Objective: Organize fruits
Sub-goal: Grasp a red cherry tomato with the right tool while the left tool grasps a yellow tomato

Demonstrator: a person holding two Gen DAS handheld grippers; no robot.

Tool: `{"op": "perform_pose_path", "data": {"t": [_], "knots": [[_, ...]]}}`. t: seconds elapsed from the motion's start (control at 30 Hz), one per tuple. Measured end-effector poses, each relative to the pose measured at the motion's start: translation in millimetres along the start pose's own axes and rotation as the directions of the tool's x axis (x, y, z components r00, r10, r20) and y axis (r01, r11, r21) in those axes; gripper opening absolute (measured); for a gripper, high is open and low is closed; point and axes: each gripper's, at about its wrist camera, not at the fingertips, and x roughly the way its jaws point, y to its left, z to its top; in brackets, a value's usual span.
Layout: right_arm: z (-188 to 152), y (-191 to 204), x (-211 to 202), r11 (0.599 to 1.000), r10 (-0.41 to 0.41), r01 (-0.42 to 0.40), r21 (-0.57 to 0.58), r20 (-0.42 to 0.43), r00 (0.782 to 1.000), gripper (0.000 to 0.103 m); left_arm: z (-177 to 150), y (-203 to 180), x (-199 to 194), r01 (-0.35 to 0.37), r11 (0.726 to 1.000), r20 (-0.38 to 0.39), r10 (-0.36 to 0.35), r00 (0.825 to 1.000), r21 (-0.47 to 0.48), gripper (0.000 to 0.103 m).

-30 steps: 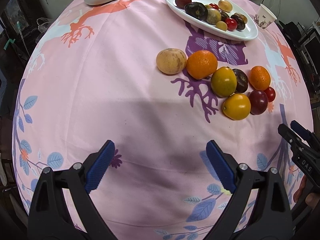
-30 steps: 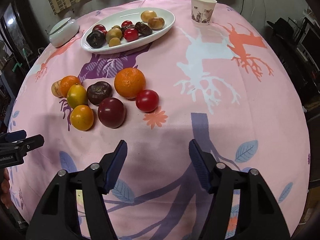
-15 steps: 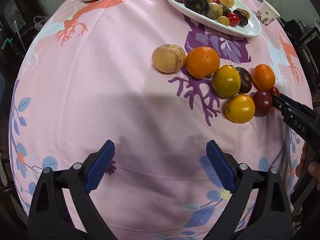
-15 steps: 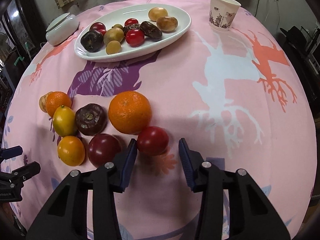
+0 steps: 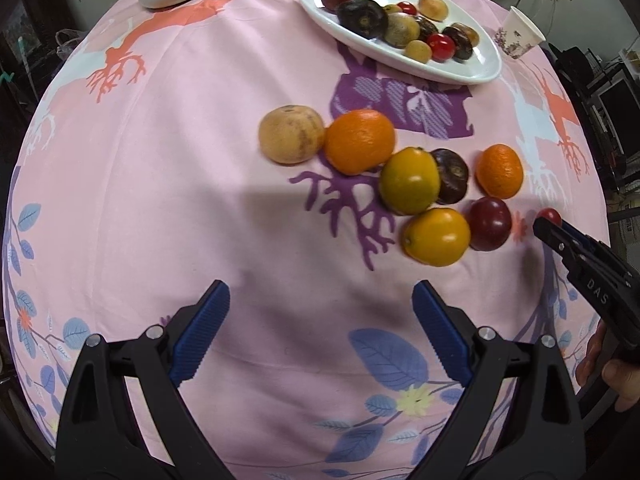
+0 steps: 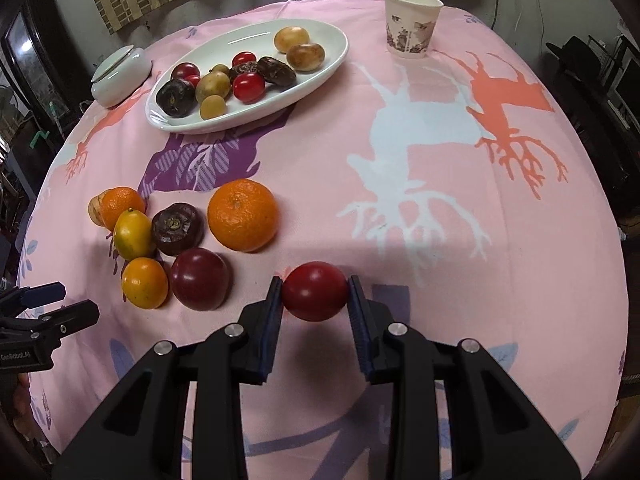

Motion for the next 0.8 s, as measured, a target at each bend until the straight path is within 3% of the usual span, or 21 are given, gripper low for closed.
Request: {"op": "perform_pose_path", "data": {"t": [0.27,0.43,0.6,0.7,0.73,0.77,0.8], "knots": [[-16.5,-18.6,-9.9,0.998,0.002,-0.002,0.063,0.009,1.0,0.032,3.1,-28.3,10.8,0.08,0.996,-0.013,-0.079,0.997,0.028,0.092],[-20.9,-27.2,-15.8,0.995,0.013,-0.015,0.094,0.018,1.0,0.032,12.3,-44.9,22.2,0.09,0.995,-0.034,-0.088,0.996,0.042,0.092],[-22.8,-34.0,-17.9,0.994,0.008,-0.01,0.109,0.019,1.0,0.032,23.2,-52.7,38.9,0.064,0.997,-0.073,-0.061,0.995,0.042,0.075],[-22.5,-33.4,-17.8,0.994,0.013,-0.015,0.106,0.018,1.0,0.032,24.0,-56.3,38.8,0.045,0.997,-0.045,-0.042,0.998,0.059,0.07],[-21.9,-32.3,-17.4,0.995,0.014,-0.015,0.102,0.018,1.0,0.032,23.8,-58.2,38.0,0.056,0.996,-0.037,-0.053,0.998,0.074,0.065],[-21.4,-30.8,-17.2,0.995,0.016,-0.018,0.098,0.017,1.0,0.032,23.7,-60.2,36.9,0.07,0.994,-0.033,-0.067,0.997,0.088,0.05],[-20.7,-29.0,-17.2,0.995,0.019,-0.021,0.094,0.018,1.0,0.032,22.9,-61.6,34.2,0.085,0.991,-0.035,-0.082,0.996,0.104,0.044]]}}
